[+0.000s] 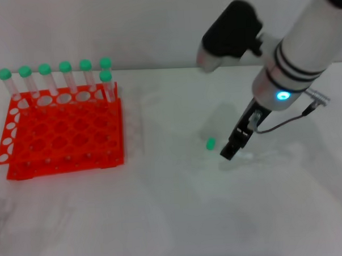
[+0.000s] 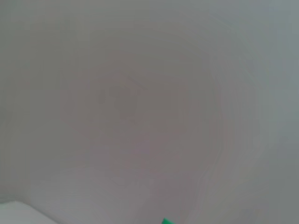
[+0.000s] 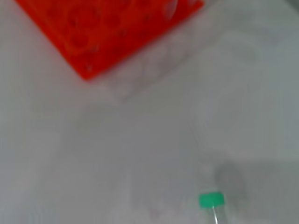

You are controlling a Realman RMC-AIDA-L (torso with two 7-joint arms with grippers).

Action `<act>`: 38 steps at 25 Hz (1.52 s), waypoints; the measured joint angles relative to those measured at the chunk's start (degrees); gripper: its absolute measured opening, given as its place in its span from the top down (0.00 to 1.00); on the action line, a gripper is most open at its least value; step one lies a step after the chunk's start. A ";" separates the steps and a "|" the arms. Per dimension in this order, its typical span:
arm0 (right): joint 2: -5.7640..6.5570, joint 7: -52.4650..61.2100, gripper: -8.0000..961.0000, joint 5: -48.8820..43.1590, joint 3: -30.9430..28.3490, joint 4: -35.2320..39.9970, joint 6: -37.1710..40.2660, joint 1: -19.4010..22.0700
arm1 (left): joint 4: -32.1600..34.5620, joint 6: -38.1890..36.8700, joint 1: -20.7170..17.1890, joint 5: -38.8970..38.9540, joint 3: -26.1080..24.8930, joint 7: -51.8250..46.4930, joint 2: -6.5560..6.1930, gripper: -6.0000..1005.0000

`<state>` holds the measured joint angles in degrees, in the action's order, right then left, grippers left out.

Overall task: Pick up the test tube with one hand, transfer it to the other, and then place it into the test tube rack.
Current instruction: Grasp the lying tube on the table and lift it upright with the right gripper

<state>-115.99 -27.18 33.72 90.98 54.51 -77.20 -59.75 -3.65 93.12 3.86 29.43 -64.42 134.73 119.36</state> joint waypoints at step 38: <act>-0.20 -1.70 0.52 1.43 6.84 -16.91 10.21 -3.91 | -0.40 0.66 0.39 0.18 0.06 0.00 0.06 0.17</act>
<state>-116.20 -28.88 35.15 97.82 37.60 -66.99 -63.66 -4.05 93.78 4.24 29.61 -64.36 134.73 119.42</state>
